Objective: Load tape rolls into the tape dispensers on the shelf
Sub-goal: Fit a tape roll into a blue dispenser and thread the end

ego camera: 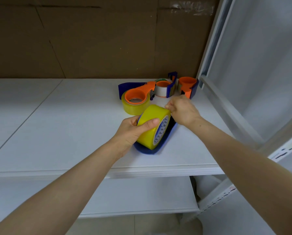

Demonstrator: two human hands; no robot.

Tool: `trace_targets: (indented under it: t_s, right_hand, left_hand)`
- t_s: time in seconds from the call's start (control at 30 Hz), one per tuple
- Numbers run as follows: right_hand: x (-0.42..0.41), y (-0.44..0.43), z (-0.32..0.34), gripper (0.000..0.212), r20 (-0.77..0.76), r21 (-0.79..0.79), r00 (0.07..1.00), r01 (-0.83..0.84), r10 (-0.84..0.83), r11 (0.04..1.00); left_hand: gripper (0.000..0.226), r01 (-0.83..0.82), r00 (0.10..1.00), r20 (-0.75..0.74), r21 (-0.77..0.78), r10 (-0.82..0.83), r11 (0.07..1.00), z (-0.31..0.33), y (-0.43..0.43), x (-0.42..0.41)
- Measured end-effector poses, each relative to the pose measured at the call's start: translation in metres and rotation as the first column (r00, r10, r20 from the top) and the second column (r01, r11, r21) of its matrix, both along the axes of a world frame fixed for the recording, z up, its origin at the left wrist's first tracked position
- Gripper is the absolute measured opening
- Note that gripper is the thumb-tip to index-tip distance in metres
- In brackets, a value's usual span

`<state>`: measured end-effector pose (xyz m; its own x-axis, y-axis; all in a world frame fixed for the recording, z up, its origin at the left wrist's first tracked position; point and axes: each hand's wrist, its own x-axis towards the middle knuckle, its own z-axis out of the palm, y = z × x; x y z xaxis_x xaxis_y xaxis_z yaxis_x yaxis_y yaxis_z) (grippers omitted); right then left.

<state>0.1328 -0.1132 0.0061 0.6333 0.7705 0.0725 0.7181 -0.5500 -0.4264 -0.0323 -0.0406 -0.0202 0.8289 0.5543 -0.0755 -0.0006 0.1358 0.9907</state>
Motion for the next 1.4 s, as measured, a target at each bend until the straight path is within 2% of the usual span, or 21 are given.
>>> trace_targets:
  t_s: [0.03, 0.1, 0.17, 0.27, 0.33, 0.43, 0.5, 0.57, 0.7, 0.8, 0.87, 0.9, 0.97, 1.0, 1.1, 1.2, 1.3, 1.4]
  right_hand:
    - [0.001, 0.000, -0.002, 0.026, -0.042, 0.014, 0.999, 0.016, -0.015, 1.000]
    - [-0.001, -0.003, -0.002, 0.023, -0.244, 0.082, 0.970, 0.034, -0.013, 0.996]
    - [-0.003, -0.006, 0.004, 0.016, -0.364, 0.170, 0.931, 0.049, 0.016, 0.984]
    - [-0.002, -0.004, 0.021, 0.012, -0.244, 0.279, 0.968, 0.011, 0.060, 0.960]
    - [-0.003, 0.000, 0.028, 0.011, -0.169, 0.284, 0.982, -0.032, 0.083, 0.958]
    - [0.002, 0.002, 0.018, 0.014, -0.026, 0.156, 0.999, -0.027, 0.031, 0.987]
    - [0.002, 0.003, 0.008, 0.022, 0.007, 0.095, 1.000, 0.006, -0.006, 0.995]
    - [0.001, 0.008, 0.001, 0.025, -0.082, 0.124, 0.997, 0.020, -0.010, 0.992]
    - [0.005, 0.016, -0.005, 0.017, -0.238, 0.175, 0.971, 0.041, 0.002, 0.984]
    - [0.005, 0.017, -0.008, 0.028, -0.297, 0.185, 0.955, 0.070, -0.012, 0.980]
    - [0.003, 0.016, -0.008, 0.034, -0.269, 0.189, 0.963, 0.049, 0.003, 0.981]
    - [0.004, 0.015, -0.009, 0.034, -0.195, 0.196, 0.981, 0.016, 0.023, 0.981]
    - [0.003, 0.012, -0.008, 0.022, -0.044, 0.214, 0.997, -0.049, 0.060, 0.976]
    - [0.002, 0.010, -0.006, 0.020, -0.033, 0.241, 0.995, -0.080, 0.091, 0.967]
    - [-0.001, 0.006, 0.004, 0.014, -0.198, 0.362, 0.966, -0.087, 0.168, 0.928]
    - [0.002, 0.003, 0.016, 0.011, -0.368, 0.382, 0.908, -0.048, 0.199, 0.923]
    - [0.003, 0.001, 0.022, 0.013, -0.422, 0.315, 0.880, -0.083, 0.218, 0.945]
    - [0.005, 0.000, 0.025, 0.023, -0.408, 0.325, 0.891, -0.063, 0.200, 0.944]
  left_hand:
    - [0.049, -0.003, 1.000, 0.007, -0.010, 0.003, 1.000, -0.001, 0.000, 0.001]
    - [0.065, 0.005, 1.000, 0.030, -0.012, -0.005, 1.000, -0.003, -0.001, 0.002]
    - [0.062, 0.031, 0.998, 0.049, 0.004, -0.032, 0.999, -0.005, -0.001, 0.002]
    - [0.033, 0.073, 0.996, 0.047, 0.067, -0.076, 0.995, -0.002, 0.000, 0.003]
    - [0.034, 0.101, 0.993, 0.045, 0.086, -0.106, 0.991, 0.002, 0.005, 0.002]
    - [0.040, 0.133, 0.990, 0.037, 0.104, -0.137, 0.986, 0.003, 0.011, -0.001]
    - [0.041, 0.137, 0.990, 0.028, 0.104, -0.141, 0.985, 0.000, 0.011, -0.004]
    - [0.043, 0.146, 0.988, 0.025, 0.110, -0.150, 0.983, -0.001, 0.010, -0.005]
    - [0.042, 0.077, 0.997, 0.016, 0.126, -0.080, 0.989, -0.001, 0.010, -0.004]
    - [0.036, 0.004, 1.000, 0.018, 0.117, -0.006, 0.993, -0.001, 0.007, -0.001]
    - [0.026, -0.036, 0.999, 0.017, 0.123, 0.035, 0.992, -0.003, 0.005, -0.001]
    - [0.022, -0.044, 0.999, 0.019, 0.123, 0.042, 0.992, -0.004, 0.004, -0.001]
    - [0.021, -0.034, 0.999, 0.027, 0.116, 0.031, 0.993, -0.006, 0.005, -0.005]
    - [0.021, -0.022, 0.999, 0.029, 0.114, 0.018, 0.993, -0.007, 0.005, -0.008]
    - [0.023, 0.006, 0.999, 0.037, 0.112, -0.010, 0.994, -0.007, 0.007, -0.013]
    - [0.027, 0.044, 0.998, 0.044, 0.117, -0.050, 0.992, -0.006, 0.004, -0.014]
    - [0.028, 0.062, 0.997, 0.043, 0.128, -0.068, 0.990, -0.005, 0.002, -0.013]
    - [0.028, 0.062, 0.996, 0.048, 0.125, -0.069, 0.990, -0.004, 0.001, -0.014]
